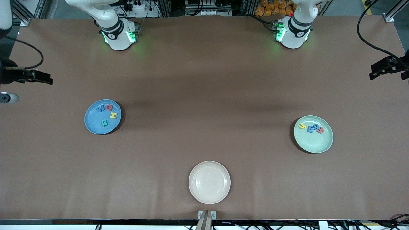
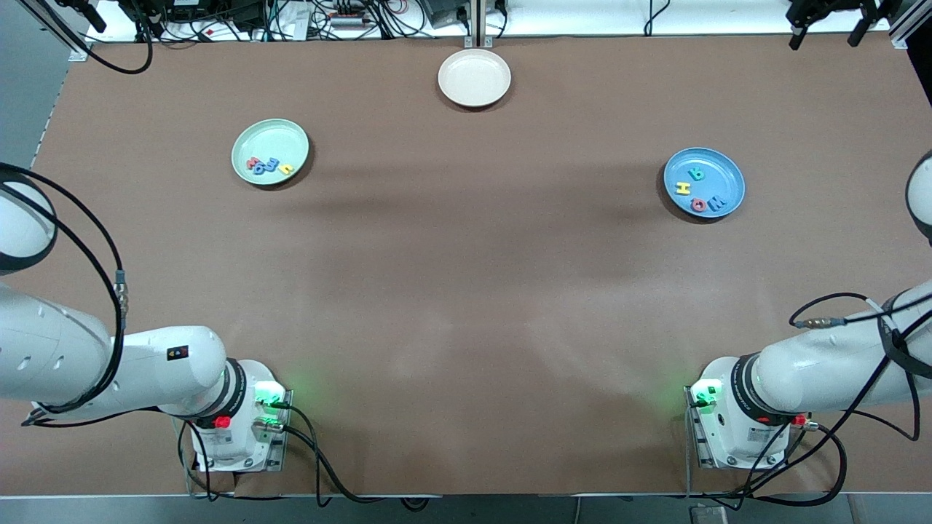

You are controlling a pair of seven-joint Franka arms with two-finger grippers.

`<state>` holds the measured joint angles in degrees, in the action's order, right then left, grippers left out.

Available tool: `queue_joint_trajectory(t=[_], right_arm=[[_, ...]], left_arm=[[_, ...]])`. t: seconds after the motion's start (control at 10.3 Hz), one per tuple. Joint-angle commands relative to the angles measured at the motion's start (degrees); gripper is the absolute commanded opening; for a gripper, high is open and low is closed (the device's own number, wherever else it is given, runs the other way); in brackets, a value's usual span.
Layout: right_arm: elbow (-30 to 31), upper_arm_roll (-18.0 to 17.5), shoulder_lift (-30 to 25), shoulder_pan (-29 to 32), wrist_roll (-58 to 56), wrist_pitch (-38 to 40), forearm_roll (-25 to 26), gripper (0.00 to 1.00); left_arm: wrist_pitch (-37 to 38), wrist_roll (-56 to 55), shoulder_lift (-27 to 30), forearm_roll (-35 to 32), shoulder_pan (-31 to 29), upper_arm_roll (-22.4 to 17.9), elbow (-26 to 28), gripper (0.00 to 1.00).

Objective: Sort uppercase to blue plate, lowercase to green plate
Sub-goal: 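Release the W on the blue plate and withdraw the right gripper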

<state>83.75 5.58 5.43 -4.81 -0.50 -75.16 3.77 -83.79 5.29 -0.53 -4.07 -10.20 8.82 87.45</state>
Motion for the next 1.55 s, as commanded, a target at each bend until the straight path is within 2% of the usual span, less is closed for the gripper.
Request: queue_joint_trajectory(t=[0.0, 0.29, 0.58, 0.77, 0.87, 1.06, 1.26, 1.45], right_arm=[[1.07, -4.26, -1.64, 4.02, 1.37, -0.52, 0.72, 1.00], [2.20, -4.88, -2.52, 4.81, 1.73, -2.71, 0.28, 1.00], [5.55, -4.97, -4.80, 4.81, 1.82, -6.14, -0.07, 1.00], [5.64, -6.10, -4.90, 4.72, 5.06, -7.36, -0.34, 1.00], [5.64, -6.81, -4.81, 4.99, 5.07, -8.68, -0.34, 1.00], [5.46, -9.43, -4.64, 7.78, 5.07, -10.88, -0.34, 1.00], [5.46, -9.62, -4.55, 7.98, 5.16, -12.98, -0.43, 1.00], [5.64, -9.62, -4.46, 8.06, 5.07, -13.18, -0.69, 1.00]], left_arm=[[0.55, 0.42, 0.00, 0.02, -0.17, 2.41, -1.14, 1.00], [0.55, -2.98, 0.09, 1.42, -0.17, 6.98, -1.31, 1.00], [0.38, -5.29, 0.18, 4.23, -0.26, 7.44, -1.23, 1.00], [0.20, -5.38, 0.18, 5.21, 2.36, 6.04, -1.31, 1.00], [0.20, -5.38, 0.18, 5.21, 4.82, 3.77, -1.31, 1.00], [0.20, -5.38, -0.17, 5.39, 6.24, 1.99, -1.31, 1.00], [-0.93, -5.73, -0.17, 5.21, 9.40, -1.24, -1.31, 1.00], [-2.34, -5.82, -0.09, 5.04, 9.50, -1.61, -1.31, 1.00]])
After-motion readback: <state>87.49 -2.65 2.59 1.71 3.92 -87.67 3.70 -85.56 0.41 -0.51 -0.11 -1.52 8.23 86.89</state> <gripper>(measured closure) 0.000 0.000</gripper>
